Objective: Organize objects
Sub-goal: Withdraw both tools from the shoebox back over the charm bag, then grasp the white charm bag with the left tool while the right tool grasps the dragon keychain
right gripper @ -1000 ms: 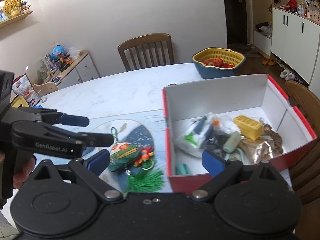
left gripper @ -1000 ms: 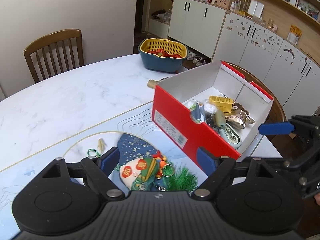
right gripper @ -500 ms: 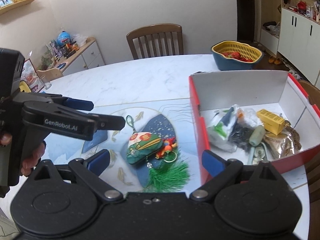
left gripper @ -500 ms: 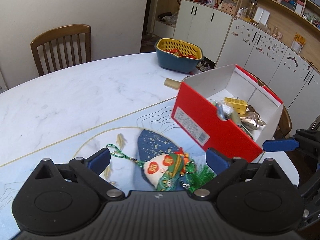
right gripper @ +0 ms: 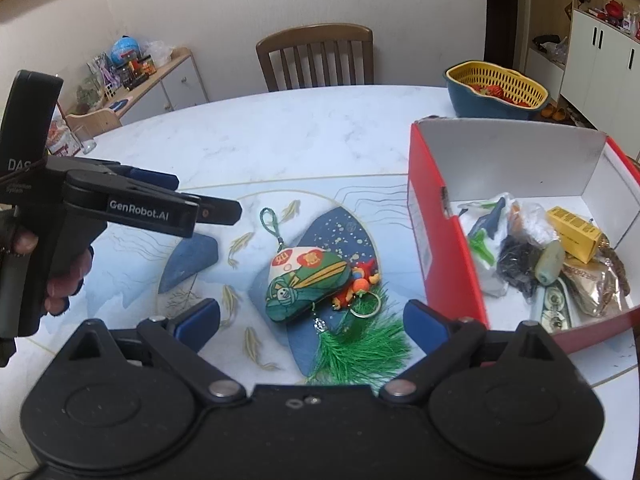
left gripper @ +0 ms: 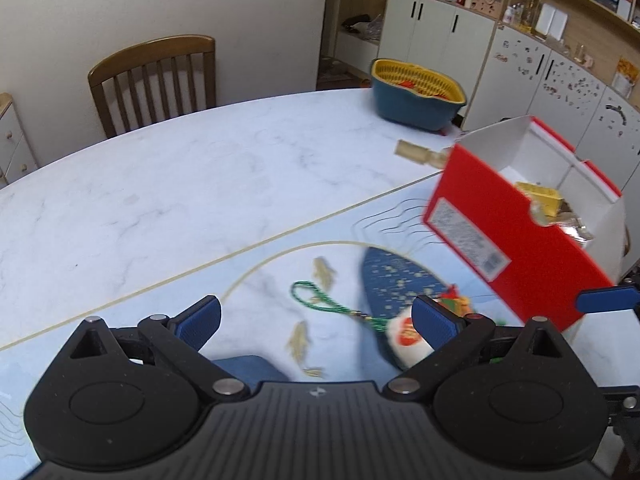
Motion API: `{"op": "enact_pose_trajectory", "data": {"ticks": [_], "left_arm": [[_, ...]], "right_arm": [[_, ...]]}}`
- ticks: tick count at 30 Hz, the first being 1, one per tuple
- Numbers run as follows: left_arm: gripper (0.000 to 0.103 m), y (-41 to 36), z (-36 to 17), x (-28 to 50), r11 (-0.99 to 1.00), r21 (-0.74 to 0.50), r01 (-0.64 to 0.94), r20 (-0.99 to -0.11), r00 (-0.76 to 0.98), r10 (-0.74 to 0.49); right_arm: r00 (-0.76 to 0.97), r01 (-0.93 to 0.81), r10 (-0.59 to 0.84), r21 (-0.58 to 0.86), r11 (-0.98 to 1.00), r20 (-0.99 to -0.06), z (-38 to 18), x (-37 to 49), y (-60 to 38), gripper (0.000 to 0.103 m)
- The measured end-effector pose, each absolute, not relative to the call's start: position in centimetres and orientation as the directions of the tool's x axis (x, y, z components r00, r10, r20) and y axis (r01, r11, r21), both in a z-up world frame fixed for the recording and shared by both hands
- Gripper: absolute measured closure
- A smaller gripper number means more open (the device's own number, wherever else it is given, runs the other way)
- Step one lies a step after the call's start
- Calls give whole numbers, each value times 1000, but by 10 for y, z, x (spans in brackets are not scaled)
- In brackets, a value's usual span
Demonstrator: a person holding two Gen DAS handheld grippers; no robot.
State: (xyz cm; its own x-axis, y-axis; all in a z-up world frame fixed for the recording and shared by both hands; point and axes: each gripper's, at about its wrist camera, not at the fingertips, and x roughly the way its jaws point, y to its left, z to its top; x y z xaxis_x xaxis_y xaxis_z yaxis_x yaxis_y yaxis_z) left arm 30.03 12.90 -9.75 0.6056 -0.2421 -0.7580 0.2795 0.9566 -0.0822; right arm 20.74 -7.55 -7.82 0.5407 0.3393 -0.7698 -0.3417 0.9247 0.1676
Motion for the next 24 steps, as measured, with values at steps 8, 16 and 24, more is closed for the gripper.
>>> {"op": "enact_pose_trajectory", "data": {"ticks": [8,16,24], "left_arm": [[1,135,-118,313,954,-96,286,-772,583,-253],[1,94,-132,297,878,-73,472,-760,544,-356],[1,57,-148,289,820,-33,571,-751,528,-398]], "right_arm": [[520,-360,317,133,923,-793,-98,219,-58,6],[467,-367,306,133,921,-830,-115,216,-61,8],[447,-357,305,145,923,-841,-119,207,-68,8]]}}
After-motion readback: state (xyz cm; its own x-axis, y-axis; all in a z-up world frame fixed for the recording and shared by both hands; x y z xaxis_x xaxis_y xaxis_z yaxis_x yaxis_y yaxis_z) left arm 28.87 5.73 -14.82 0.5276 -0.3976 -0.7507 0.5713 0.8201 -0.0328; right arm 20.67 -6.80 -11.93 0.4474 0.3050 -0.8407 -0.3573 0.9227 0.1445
